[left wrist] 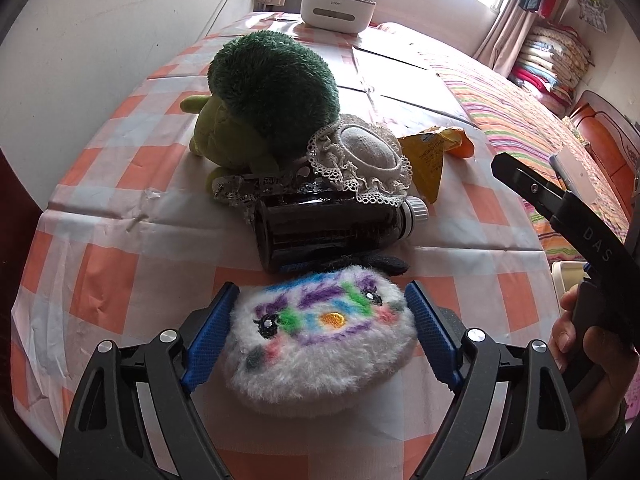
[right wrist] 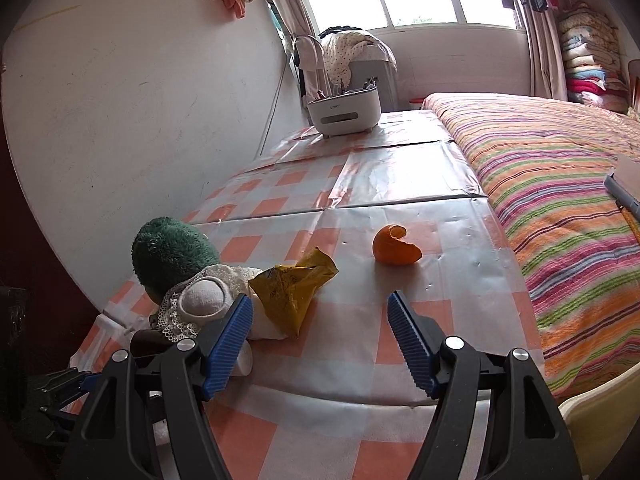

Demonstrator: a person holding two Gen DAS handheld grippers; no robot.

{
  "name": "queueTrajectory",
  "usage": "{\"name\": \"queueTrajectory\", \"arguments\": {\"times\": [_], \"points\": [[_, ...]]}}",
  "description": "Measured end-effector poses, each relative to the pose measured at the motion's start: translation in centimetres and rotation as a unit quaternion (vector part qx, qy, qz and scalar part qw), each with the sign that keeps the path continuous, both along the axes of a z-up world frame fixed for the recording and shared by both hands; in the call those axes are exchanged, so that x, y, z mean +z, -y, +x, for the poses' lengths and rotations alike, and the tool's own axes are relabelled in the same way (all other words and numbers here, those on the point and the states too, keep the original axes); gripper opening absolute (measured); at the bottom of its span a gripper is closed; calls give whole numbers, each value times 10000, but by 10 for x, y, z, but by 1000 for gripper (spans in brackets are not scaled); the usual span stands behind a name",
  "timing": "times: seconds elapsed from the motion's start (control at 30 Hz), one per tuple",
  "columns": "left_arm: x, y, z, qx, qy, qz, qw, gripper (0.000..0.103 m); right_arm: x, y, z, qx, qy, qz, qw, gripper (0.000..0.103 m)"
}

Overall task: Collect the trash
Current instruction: 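Grasp the white plush pouch with the left tool while the right tool grasps the yellow wrapper, then carry the plush pouch with the left tool while the right tool carries the wrapper toward the bin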

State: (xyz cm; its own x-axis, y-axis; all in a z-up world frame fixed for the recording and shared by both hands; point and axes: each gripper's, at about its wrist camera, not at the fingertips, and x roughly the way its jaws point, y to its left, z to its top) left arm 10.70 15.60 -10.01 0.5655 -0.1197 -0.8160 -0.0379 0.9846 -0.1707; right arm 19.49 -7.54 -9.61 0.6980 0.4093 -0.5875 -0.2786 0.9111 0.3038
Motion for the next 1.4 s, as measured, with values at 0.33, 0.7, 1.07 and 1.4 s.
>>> {"name": "queueTrajectory", "arguments": {"times": [0.33,0.7,1.07,1.4], "points": [[3,-2,0,24,81,-46,10000,71,-20,-20,36,327,-580,18,9978,60],[4,-1,1,-23,91,-37,9999,71,-36,-37,61,704,-1019,121,9922,24],[15,6,-2,-83,320,9,9995,59,-10,-32,34,595,-369,-33,9975,13],[26,11,-6,-51,502,10,9987,57,9,-11,11,449,-94,90,9989,13]]}}
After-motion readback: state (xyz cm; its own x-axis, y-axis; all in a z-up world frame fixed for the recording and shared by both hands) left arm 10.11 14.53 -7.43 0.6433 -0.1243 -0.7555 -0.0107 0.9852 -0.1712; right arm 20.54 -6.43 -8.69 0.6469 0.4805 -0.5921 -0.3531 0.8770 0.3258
